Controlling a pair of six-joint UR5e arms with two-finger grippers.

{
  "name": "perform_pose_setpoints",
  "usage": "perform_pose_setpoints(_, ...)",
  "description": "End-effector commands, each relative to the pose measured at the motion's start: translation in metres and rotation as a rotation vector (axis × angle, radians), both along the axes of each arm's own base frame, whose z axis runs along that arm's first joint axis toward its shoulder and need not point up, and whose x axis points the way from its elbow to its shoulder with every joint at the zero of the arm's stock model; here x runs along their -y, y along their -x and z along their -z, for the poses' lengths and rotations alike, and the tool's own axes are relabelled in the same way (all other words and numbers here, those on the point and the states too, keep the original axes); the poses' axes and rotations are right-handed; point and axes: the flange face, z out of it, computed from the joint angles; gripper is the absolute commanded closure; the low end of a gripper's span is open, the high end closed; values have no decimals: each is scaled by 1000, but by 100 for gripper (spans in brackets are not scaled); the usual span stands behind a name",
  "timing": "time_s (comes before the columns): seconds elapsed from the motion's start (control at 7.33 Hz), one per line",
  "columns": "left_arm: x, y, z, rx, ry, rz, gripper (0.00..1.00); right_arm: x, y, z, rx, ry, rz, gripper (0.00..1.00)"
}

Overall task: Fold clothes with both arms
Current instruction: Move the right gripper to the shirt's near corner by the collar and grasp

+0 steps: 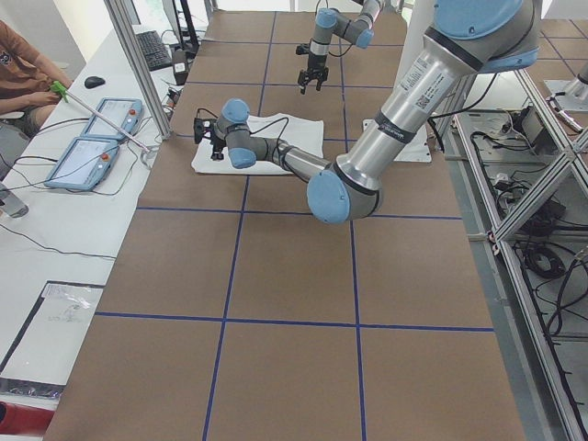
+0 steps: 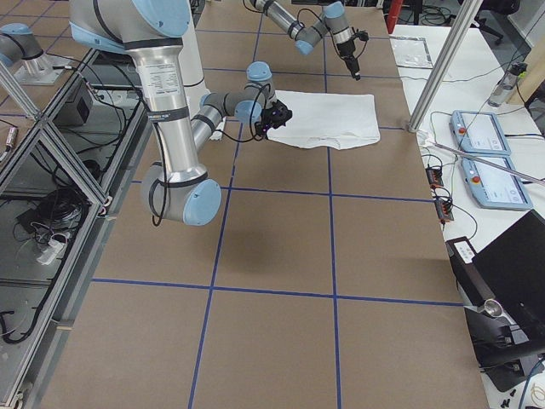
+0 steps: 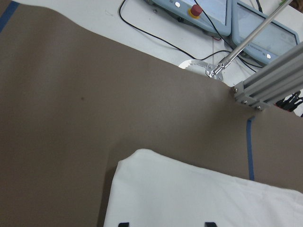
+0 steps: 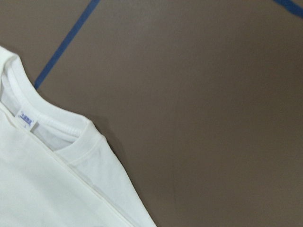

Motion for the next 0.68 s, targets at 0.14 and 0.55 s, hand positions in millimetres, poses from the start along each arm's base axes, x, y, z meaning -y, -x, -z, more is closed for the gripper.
perform_pose_setpoints(0.14,-24,15,-1,-3,9,-22,38,-38,73,5,-45,-60,1,0)
perform_pose_setpoints(0.55,-26,17,-3,-4,11,-18,36,-33,98,14,-42,-27,-14,7)
